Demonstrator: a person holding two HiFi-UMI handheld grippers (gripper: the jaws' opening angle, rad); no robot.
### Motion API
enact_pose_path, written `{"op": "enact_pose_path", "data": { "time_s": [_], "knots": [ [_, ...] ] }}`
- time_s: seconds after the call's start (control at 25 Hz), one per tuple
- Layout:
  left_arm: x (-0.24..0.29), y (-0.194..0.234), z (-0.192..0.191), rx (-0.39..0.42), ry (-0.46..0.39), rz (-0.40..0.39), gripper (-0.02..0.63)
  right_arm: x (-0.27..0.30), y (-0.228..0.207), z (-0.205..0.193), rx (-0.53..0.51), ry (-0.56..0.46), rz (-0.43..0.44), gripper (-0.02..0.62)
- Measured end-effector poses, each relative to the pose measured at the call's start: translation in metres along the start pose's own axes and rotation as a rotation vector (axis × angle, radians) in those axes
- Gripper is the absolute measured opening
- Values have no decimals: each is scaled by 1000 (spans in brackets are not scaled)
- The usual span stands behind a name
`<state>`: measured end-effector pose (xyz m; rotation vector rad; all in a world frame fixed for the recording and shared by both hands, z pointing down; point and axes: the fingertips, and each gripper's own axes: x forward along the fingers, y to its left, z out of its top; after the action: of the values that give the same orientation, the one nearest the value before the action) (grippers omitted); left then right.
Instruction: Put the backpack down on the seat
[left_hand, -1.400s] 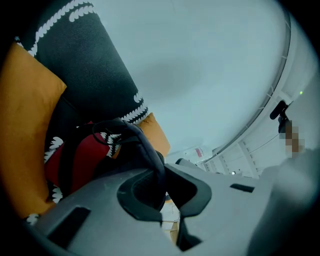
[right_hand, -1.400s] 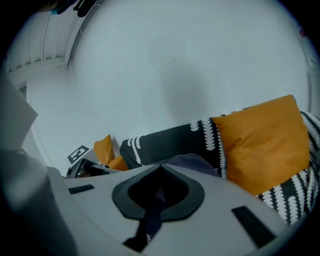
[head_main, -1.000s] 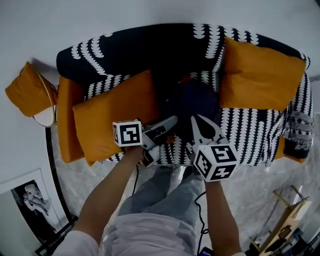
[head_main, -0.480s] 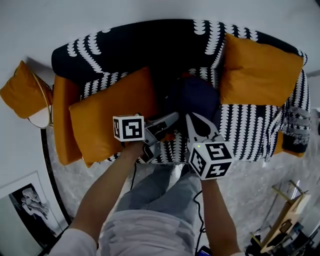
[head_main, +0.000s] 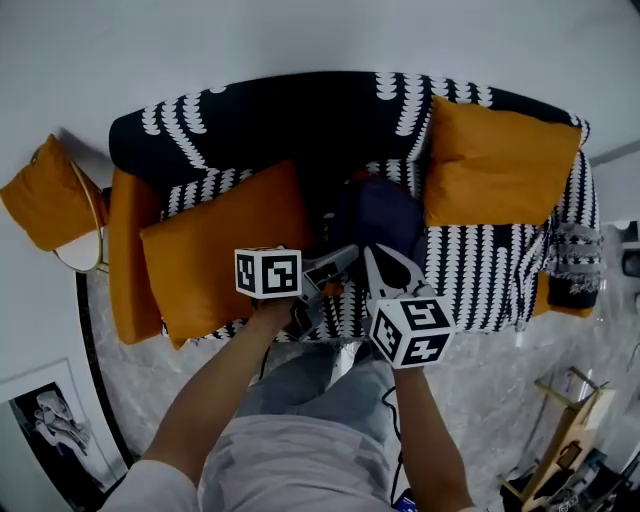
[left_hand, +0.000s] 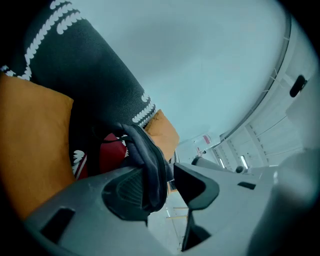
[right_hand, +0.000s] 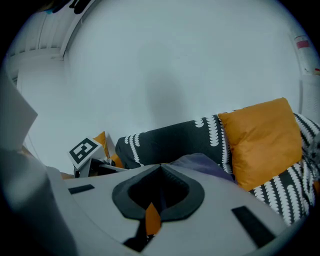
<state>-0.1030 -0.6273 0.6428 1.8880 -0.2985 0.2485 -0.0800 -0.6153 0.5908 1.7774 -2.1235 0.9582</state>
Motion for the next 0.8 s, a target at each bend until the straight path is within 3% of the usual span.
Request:
{"op": "enact_pose_path", "data": {
  "time_s": [0.2,0.36,0.8],
  "knots": [
    [-12,-2,-4,27,-3,85,150,-16,13,12,-29,-15,6,0],
    [-29,-16,10,54,-55,102,150,-26,22,23,-55,-31,12,0],
    [-70,-82,48,292,-153,205,150,-50,56,61,-142,-75,30,0]
  ]
}}
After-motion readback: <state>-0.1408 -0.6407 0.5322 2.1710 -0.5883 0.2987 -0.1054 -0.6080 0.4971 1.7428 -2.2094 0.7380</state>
